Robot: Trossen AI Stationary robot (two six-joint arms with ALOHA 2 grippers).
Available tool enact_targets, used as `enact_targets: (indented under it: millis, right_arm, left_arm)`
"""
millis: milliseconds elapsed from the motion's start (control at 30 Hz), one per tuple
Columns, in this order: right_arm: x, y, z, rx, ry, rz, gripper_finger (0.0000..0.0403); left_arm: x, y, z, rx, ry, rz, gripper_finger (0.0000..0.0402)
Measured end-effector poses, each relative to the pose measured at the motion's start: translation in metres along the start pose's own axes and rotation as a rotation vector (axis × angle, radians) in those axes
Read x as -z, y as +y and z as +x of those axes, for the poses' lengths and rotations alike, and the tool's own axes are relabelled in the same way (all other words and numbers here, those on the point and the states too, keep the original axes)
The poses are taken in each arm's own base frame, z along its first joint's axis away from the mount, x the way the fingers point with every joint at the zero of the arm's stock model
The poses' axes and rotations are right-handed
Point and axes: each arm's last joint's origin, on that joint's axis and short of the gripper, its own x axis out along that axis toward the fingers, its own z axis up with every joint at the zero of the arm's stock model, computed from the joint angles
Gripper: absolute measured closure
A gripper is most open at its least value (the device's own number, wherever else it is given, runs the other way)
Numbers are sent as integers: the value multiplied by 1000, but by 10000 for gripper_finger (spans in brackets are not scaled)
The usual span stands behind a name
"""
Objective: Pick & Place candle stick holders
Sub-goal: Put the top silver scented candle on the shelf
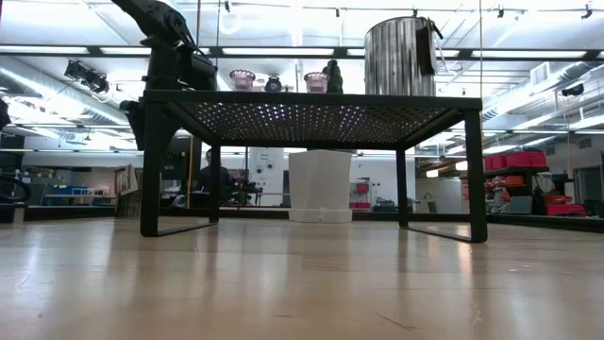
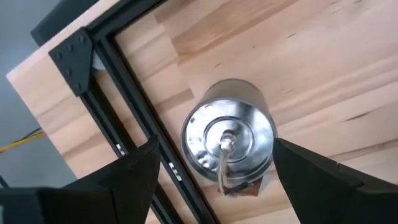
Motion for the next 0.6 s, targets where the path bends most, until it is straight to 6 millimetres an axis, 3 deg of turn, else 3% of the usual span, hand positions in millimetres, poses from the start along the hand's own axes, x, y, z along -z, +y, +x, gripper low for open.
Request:
enact_targets:
  millis: [433, 600]
  right_arm:
    - [0, 0, 0, 0, 0, -1, 380]
    - [0, 0, 0, 0, 1, -1, 380]
  left_arm:
    - [-3, 19, 5, 119, 14, -88, 13]
    - [-3, 28, 7, 149, 27, -122, 3]
